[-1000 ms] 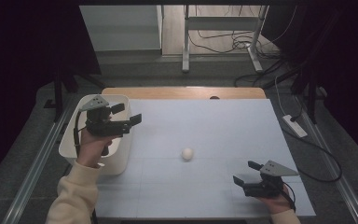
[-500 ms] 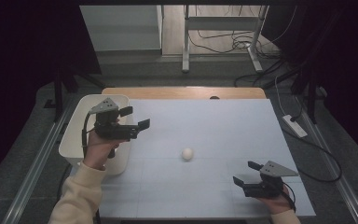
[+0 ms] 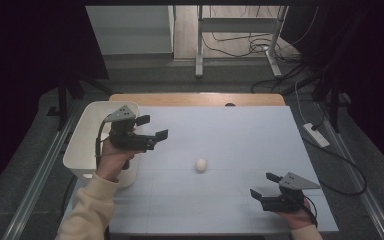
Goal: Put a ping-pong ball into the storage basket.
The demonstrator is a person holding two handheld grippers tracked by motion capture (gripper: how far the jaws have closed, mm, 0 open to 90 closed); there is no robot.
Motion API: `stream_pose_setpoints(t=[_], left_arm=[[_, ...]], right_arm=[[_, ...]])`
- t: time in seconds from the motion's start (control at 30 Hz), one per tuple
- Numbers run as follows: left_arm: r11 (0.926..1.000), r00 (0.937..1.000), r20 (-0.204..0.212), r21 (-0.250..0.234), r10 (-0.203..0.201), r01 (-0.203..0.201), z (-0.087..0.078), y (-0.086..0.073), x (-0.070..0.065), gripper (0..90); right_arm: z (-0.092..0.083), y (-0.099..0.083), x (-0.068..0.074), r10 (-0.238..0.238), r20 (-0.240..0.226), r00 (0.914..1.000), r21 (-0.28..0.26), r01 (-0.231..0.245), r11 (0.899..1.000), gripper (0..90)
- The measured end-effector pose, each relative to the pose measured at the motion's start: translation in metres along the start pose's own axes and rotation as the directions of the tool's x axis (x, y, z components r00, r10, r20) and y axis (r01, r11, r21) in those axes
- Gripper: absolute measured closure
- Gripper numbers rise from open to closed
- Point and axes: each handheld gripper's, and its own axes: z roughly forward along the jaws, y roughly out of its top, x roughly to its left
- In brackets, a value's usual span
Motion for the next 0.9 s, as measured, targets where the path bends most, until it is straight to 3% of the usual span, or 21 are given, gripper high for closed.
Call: stream_pose_setpoints(t=[0.9], left_arm=[[0.995,0.9992,0.025,0.094,0.031,-0.033,0.037,0.0,-0.016,10.9]], right_arm=[[0.001,0.0,0.0,-0.004,-0.003,1.0,0.002,0.004,1.0,12.9]])
